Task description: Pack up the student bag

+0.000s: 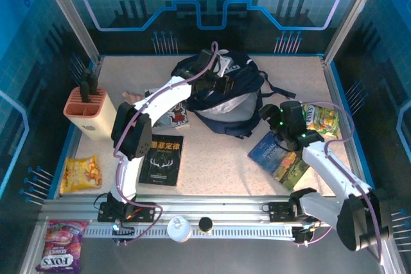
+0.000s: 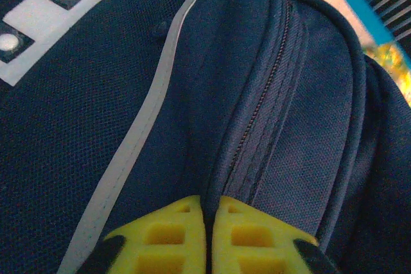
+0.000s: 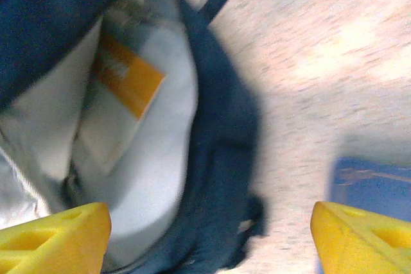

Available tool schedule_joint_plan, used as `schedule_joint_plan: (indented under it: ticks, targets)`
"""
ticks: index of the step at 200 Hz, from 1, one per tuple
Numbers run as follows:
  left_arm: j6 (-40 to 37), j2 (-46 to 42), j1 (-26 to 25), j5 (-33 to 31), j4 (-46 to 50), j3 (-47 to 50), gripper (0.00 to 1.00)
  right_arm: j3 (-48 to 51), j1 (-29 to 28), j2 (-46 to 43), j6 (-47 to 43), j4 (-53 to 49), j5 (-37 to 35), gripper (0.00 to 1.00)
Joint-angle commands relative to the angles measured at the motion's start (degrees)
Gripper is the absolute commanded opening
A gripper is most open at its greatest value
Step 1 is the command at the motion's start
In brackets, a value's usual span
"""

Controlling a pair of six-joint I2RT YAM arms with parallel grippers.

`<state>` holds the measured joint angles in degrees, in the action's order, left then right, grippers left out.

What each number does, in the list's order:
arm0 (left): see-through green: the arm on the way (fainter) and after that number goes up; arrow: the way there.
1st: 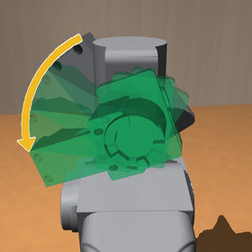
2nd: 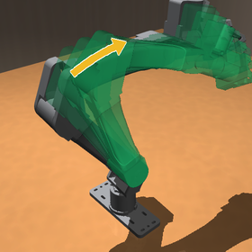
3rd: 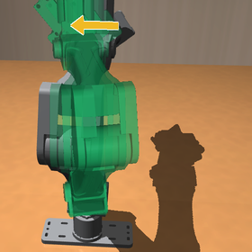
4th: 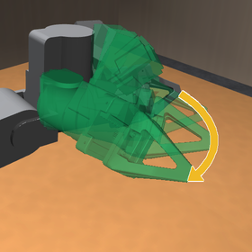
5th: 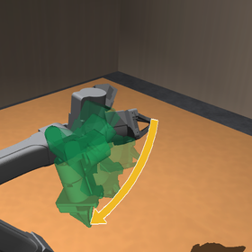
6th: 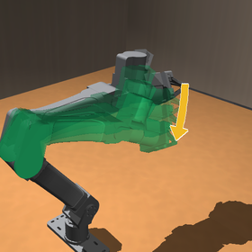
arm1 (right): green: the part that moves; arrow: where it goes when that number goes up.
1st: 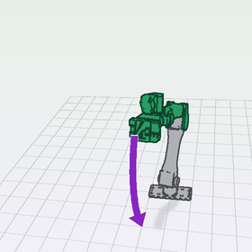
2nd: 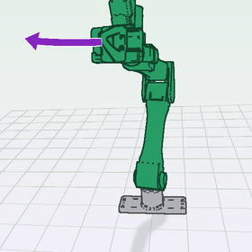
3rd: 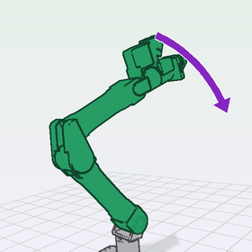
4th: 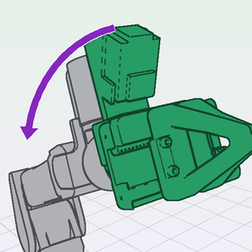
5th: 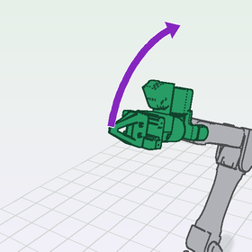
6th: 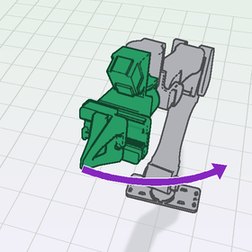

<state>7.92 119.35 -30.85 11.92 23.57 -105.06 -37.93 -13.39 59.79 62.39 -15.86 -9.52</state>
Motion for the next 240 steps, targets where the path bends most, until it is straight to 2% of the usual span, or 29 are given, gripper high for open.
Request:
schedule_joint_plan:
  ticks: [1, 15, 33, 70, 122, 143, 174, 188, 214, 240]
  targets:
    - [-2.06, -6.23, 0.89, 2.38, 0.46, 3.54, 0.29, -1.77, 2.25, -0.11, -11.06, -13.96, -3.45, 0.83]
    - [0.82, -8.05, 0.89, 3.30, -0.47, 5.89, 0.48, -2.40, 3.35, 1.69, -12.60, -15.11, -0.22, 0.84]
    - [5.08, -9.82, 0.93, 2.85, -2.22, 8.11, 0.65, -2.23, 4.07, 4.85, -13.34, -13.02, 5.66, 0.82]
    - [10.40, -11.82, 0.92, 1.70, -4.75, 10.39, 0.81, -2.16, 4.44, 12.28, -13.19, -6.20, 14.26, 0.80]
    - [13.60, -12.11, 0.73, 1.97, -5.18, 10.90, 0.94, -2.22, 8.40, 22.52, -13.00, 1.88, 17.81, 0.78]
    - [15.37, -12.29, 0.52, 2.46, -5.91, 11.62, 0.99, -2.65, 11.73, 26.60, -12.75, 3.42, 15.66, 0.75]
    - [18.69, -12.05, -0.86, 3.38, -6.65, 12.19, 0.99, -7.23, 16.08, 32.47, -11.49, 0.90, 8.49, 0.74]
    - [21.42, -11.39, -1.74, 4.00, -6.70, 12.15, 0.99, -10.38, 18.01, 34.51, -12.06, -0.40, 8.49, 0.72]
    - [27.69, -9.45, -3.87, 5.13, -6.53, 12.01, 0.99, -15.08, 19.43, 33.20, -15.32, -3.35, 9.97, 0.72]
    - [32.63, -7.62, -7.33, 5.42, -6.16, 11.72, 0.99, -15.60, 19.95, 27.64, -19.97, -9.39, 6.95, 0.74]
